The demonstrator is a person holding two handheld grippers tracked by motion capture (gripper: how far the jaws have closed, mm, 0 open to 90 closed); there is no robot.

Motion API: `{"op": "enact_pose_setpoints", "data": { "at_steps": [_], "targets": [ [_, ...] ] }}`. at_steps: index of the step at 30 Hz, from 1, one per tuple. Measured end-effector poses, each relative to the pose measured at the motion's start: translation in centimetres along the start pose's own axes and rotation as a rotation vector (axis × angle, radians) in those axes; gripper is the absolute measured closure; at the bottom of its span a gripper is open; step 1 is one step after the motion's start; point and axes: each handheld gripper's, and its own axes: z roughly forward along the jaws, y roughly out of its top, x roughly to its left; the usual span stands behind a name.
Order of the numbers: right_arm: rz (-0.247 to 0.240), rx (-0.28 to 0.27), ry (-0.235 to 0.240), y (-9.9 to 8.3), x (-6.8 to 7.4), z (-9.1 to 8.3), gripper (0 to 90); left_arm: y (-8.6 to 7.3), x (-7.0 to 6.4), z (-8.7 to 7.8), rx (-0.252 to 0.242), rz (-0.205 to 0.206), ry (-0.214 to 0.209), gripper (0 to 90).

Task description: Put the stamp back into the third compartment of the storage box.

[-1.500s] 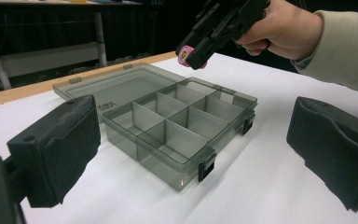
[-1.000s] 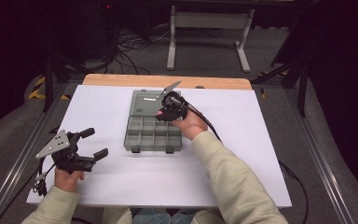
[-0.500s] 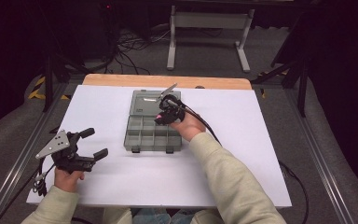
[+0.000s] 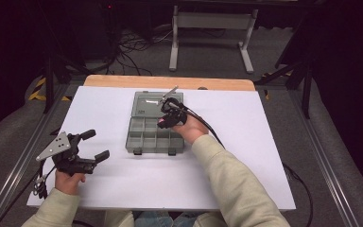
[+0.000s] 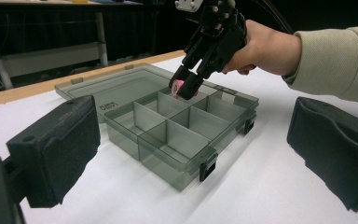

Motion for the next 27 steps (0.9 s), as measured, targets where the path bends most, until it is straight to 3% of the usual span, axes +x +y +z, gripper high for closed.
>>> {"op": "enact_pose_setpoints", "data": {
  "at_steps": [21,25,27],
  "targets": [
    [0.001,0.036,0.027,-0.24,0.18,0.63,64.4,0.00,-0.01,0.02,0.003,-0.003,-0.004,3.4],
    [0.009,0.034,0.015,-0.31,0.08,0.56,57.0,0.00,0.09,0.02,-0.005,-0.015,-0.012,3.4],
    [0.010,0.031,0.017,-0.39,0.01,0.44,57.6,0.01,0.14,0.08,-0.008,-0.021,-0.019,3.2]
  ]
}}
